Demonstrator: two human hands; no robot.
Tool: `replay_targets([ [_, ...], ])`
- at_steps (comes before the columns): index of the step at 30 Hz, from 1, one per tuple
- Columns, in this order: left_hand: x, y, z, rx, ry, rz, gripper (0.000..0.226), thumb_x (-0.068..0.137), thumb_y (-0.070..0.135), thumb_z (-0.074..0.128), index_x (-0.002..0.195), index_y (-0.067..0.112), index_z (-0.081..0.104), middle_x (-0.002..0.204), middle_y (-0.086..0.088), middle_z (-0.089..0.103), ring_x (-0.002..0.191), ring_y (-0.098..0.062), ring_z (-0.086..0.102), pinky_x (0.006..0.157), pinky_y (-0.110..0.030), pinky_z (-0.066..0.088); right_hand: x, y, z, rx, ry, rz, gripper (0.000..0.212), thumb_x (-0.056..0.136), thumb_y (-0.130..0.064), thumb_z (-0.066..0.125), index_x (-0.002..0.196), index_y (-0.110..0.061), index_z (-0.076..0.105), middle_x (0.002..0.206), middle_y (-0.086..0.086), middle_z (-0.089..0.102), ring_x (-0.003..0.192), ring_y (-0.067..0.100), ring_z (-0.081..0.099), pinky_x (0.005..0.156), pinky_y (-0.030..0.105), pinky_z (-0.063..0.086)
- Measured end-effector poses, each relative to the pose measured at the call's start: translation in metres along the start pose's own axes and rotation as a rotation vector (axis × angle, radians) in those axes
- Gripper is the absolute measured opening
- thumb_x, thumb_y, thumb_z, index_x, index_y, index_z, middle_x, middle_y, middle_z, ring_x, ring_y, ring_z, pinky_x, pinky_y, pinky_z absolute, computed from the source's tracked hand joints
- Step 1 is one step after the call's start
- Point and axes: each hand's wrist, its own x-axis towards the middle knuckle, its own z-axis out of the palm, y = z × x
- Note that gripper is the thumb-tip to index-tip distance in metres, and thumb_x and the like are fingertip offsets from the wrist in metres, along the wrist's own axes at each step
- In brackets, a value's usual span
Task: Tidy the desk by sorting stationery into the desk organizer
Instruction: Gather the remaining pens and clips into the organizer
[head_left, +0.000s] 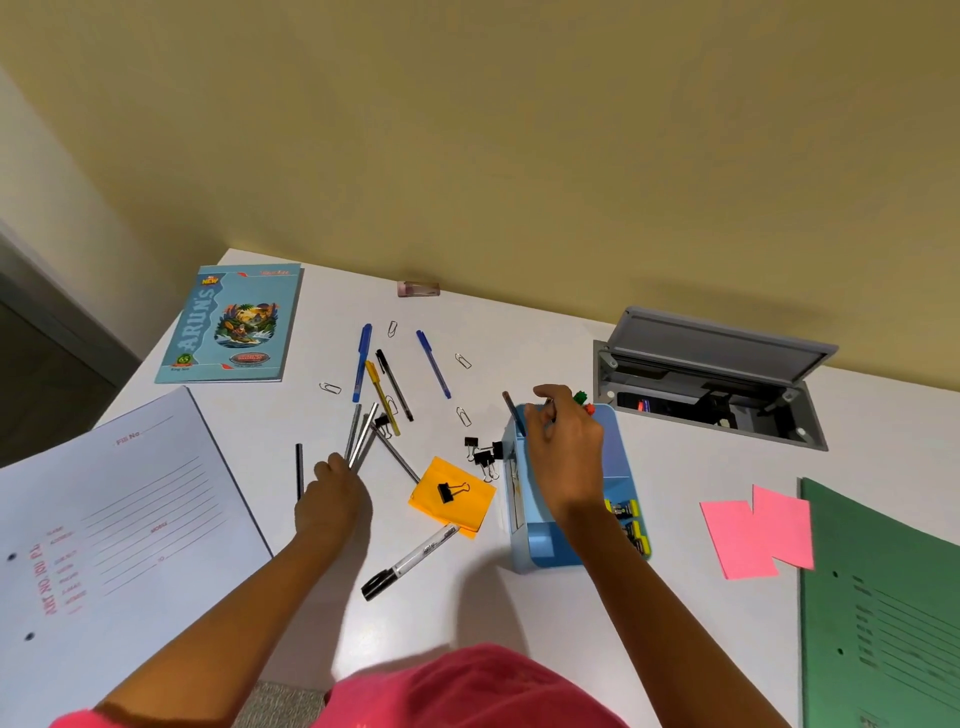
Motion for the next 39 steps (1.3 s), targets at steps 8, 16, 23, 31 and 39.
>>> replay_targets([
  [8, -0.029, 0.065, -0.043, -0.657, -0.011, 0.075, 0.029, 0.102, 0.028, 0.022, 0.084, 0.015, 0.04, 0.077, 0.0, 0.045, 0.068, -0.012, 0.042, 0.059, -0.025, 0.029, -0.01, -0.012, 0.007, 0.231, -0.127, 0.02, 0.019, 0.09, -0.018, 0.062, 0.109, -0.014, 0.061, 0.076, -0.005, 0.058, 0.065, 0.003, 0.057, 0.056, 0.015, 0.047],
  [16, -0.062, 0.1, -0.071, -0.638, -0.121, 0.355, 0.024, 0.099, 0.031, 0.026, 0.08, 0.017, 0.032, 0.069, 0.004, 0.039, 0.062, -0.012, 0.035, 0.057, -0.028, 0.03, -0.004, -0.03, 0.003, 0.471, -0.264, 0.079, 0.012, 0.087, -0.022, 0.067, 0.094, -0.013, 0.064, 0.074, -0.005, 0.066, 0.06, 0.002, 0.062, 0.055, 0.017, 0.049],
  [23, -0.054, 0.106, -0.07, -0.611, 0.055, 0.513, 0.017, 0.1, 0.019, 0.038, 0.083, 0.016, 0.038, 0.072, 0.005, 0.04, 0.064, -0.006, 0.035, 0.056, -0.019, 0.029, 0.005, -0.025, -0.012, 0.582, -0.165, 0.095, 0.006, 0.091, -0.013, 0.061, 0.09, -0.009, 0.057, 0.075, 0.004, 0.066, 0.064, 0.012, 0.065, 0.057, 0.023, 0.052],
  [31, -0.047, 0.107, -0.068, -0.722, 0.08, 0.378, 0.009, 0.097, 0.007, 0.045, 0.088, 0.007, 0.047, 0.084, -0.011, 0.056, 0.074, -0.016, 0.051, 0.06, -0.014, 0.036, 0.024, -0.004, -0.037, 0.195, 0.15, -0.075, 0.009, 0.097, -0.02, 0.051, 0.102, -0.014, 0.054, 0.085, 0.005, 0.062, 0.071, 0.013, 0.06, 0.06, 0.019, 0.051],
  [39, -0.044, 0.11, -0.06, -0.73, 0.057, 0.359, 0.009, 0.097, 0.008, 0.044, 0.09, 0.003, 0.047, 0.088, -0.014, 0.058, 0.08, -0.021, 0.055, 0.058, -0.01, 0.036, 0.026, 0.016, -0.017, 0.004, -0.054, -0.07, 0.016, 0.093, -0.014, 0.056, 0.109, -0.011, 0.054, 0.091, 0.002, 0.06, 0.078, 0.011, 0.056, 0.062, 0.01, 0.043],
])
